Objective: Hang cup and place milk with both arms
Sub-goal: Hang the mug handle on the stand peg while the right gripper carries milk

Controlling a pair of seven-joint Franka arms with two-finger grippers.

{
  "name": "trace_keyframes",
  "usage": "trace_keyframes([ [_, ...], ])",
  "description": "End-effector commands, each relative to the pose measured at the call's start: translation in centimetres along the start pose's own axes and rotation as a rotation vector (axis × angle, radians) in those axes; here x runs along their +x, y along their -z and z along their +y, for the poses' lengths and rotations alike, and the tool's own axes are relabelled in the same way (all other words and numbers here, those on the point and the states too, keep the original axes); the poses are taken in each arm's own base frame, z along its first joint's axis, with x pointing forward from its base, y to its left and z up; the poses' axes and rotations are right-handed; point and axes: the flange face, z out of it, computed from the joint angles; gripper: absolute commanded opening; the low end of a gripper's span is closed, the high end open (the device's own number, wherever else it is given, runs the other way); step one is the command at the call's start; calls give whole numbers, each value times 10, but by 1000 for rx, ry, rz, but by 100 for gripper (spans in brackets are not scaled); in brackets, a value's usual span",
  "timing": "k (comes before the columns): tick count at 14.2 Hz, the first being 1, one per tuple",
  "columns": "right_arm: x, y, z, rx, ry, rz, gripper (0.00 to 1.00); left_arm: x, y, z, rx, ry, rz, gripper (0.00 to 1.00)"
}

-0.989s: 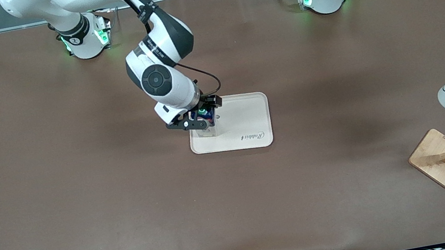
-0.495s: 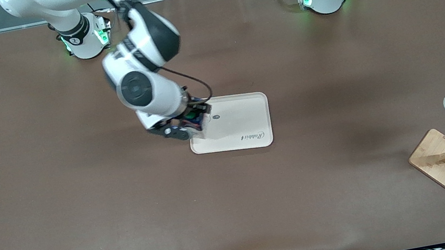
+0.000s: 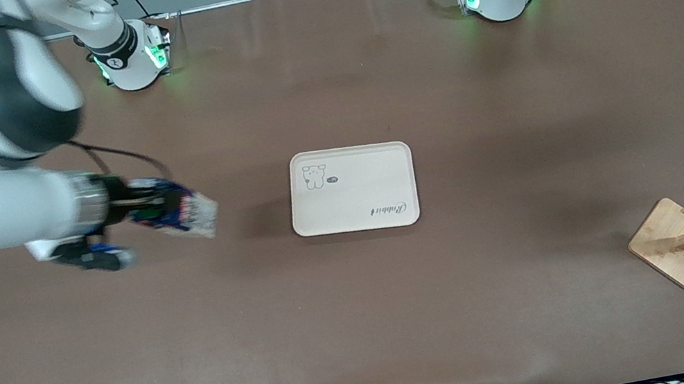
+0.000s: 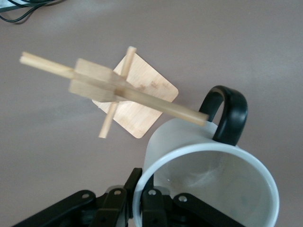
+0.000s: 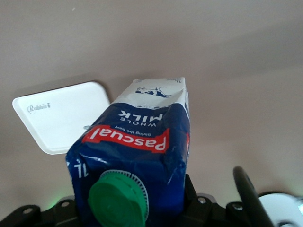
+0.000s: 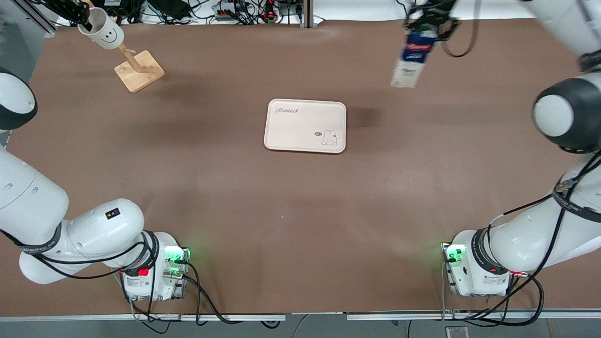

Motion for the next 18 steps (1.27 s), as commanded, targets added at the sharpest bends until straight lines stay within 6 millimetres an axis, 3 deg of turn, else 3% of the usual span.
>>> trace_keyframes([
  [1, -9, 9, 81, -33, 104, 12, 0, 5, 5, -13, -16, -7, 29, 0],
  [5, 8, 2, 203, -37, 190, 25, 0, -3, -5, -36, -44, -8, 37, 0],
  [8, 7, -35, 248, -93, 175, 43, 0, -6, -15, -45, -69, 0, 35, 0],
  [10, 3, -70, 265, -88, 150, 37, 0, -6, -15, -45, -69, 10, 34, 3],
  [11, 2, -85, 273, -86, 157, 38, 0, -6, -15, -44, -69, 19, 34, 28],
  [12, 2, -99, 282, -83, 175, 31, 0, -5, -15, -43, -69, 31, 33, 70],
  [13, 2, -113, 298, -73, 173, 25, 0, -4, -12, -40, -68, 41, 37, 100],
  [16, 3, -134, 316, -71, 202, 51, 0, -1, -9, -31, -62, 88, 33, 100],
  [17, 4, -137, 316, -71, 202, 44, 13, 0, 0, -23, -53, 129, 38, 100],
  [18, 5, -140, 317, -69, 201, 39, 30, 5, 7, -3, -50, 151, 36, 100],
])
